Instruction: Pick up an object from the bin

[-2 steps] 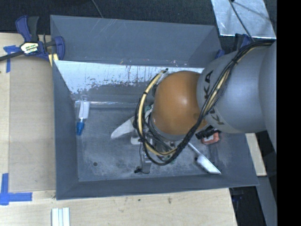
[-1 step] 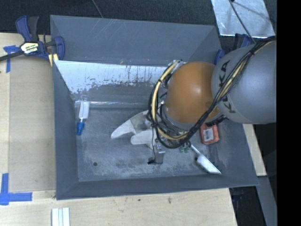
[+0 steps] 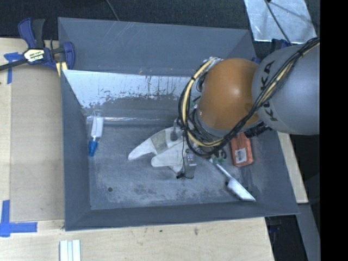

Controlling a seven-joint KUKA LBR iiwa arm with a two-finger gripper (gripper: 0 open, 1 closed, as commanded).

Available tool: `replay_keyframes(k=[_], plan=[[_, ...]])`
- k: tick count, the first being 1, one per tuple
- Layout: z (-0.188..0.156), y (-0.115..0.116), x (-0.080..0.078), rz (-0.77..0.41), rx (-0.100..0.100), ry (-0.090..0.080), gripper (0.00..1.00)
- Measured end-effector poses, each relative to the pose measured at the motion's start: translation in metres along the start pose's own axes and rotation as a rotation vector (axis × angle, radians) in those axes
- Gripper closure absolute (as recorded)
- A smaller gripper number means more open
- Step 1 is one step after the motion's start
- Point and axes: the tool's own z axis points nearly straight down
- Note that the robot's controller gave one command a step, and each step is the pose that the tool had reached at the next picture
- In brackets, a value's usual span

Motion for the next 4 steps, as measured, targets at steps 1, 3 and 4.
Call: replay_keyframes(k=[1, 3, 4], plan=[[0.022, 0.005, -0.029, 0.045, -0.004, -0.007, 0.0], [0.068, -0.01, -0.006, 0.042, -0.004, -0.009, 1.0], [-0.068, -0.014, 0.02, -0.013, -0.003, -0.001, 1.0]])
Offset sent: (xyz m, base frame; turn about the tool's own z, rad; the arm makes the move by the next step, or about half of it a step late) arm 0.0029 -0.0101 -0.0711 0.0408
